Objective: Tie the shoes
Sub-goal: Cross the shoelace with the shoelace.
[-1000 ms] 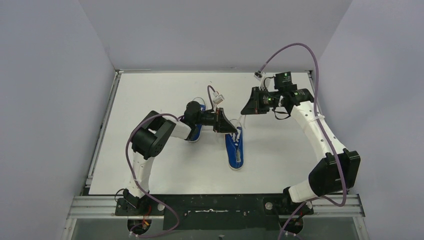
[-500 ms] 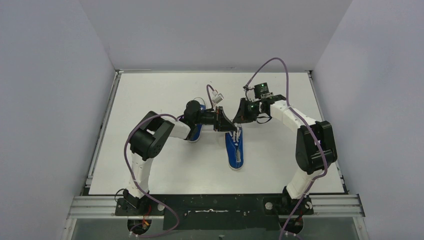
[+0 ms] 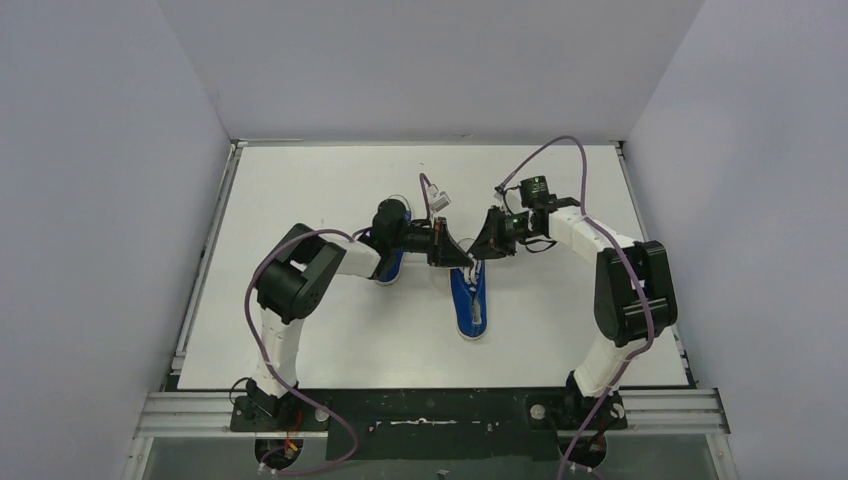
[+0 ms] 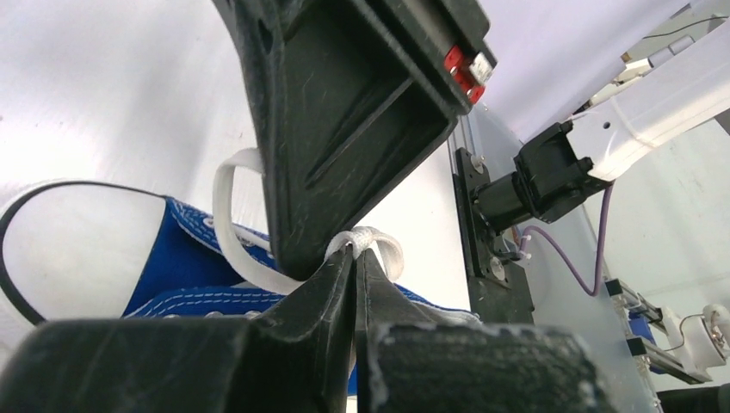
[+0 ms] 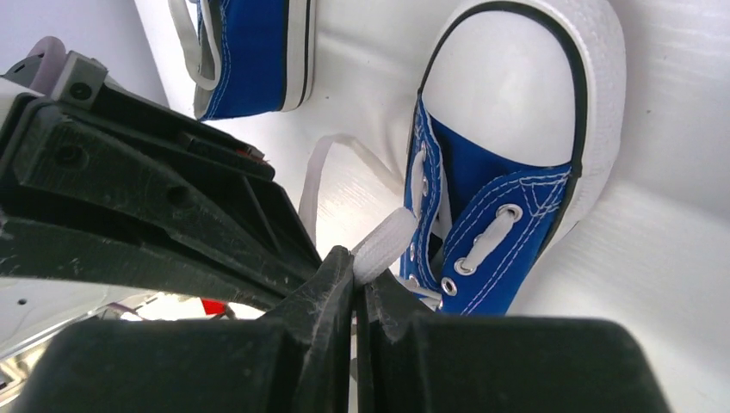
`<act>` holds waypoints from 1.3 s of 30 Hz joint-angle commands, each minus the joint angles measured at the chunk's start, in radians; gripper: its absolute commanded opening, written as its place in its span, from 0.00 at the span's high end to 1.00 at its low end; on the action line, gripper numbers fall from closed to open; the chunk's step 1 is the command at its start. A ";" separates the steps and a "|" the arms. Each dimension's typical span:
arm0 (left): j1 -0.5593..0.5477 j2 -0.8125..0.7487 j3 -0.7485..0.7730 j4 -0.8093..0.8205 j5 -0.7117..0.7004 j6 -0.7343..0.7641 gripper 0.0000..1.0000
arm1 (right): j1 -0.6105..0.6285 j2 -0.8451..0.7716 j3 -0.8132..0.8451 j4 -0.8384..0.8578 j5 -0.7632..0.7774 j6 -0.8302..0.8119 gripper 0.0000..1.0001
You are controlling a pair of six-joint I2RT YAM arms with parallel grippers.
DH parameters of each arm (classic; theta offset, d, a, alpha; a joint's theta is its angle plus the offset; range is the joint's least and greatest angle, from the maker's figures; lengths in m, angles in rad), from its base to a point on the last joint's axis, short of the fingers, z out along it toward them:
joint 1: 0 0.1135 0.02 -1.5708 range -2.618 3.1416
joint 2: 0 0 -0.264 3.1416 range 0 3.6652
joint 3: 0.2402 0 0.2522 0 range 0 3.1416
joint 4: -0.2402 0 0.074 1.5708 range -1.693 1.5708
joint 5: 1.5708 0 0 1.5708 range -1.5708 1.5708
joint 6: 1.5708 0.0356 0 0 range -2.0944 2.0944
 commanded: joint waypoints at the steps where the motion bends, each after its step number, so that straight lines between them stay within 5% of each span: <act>1: 0.010 -0.047 0.033 -0.109 -0.026 0.106 1.00 | -0.009 0.035 -0.004 0.014 -0.154 -0.009 1.00; 3: 0.010 -0.032 0.038 -0.080 -0.024 0.085 1.00 | -0.007 0.065 0.010 -0.004 -0.158 -0.033 1.00; 9: 0.020 -0.019 0.043 -0.090 -0.035 0.081 1.00 | -0.044 0.037 0.064 -0.157 -0.086 -0.161 0.65; 16: 0.041 -0.023 0.049 -0.092 -0.023 0.068 1.00 | -0.059 -0.083 0.057 -0.214 -0.007 -0.265 0.52; 28: 0.041 -0.006 0.079 -0.086 0.008 0.036 1.00 | 0.105 -0.092 0.053 -0.140 0.216 -0.289 0.54; 31: 0.041 -0.010 0.082 -0.089 0.008 0.035 1.00 | 0.127 -0.075 0.087 -0.195 0.312 -0.307 0.66; 34: 0.040 -0.014 0.083 -0.101 0.004 0.042 1.00 | 0.130 -0.091 0.101 -0.243 0.428 -0.318 1.00; 39: 0.040 -0.007 0.107 -0.198 -0.007 0.100 1.00 | 0.124 -0.103 0.121 -0.294 0.533 -0.340 1.00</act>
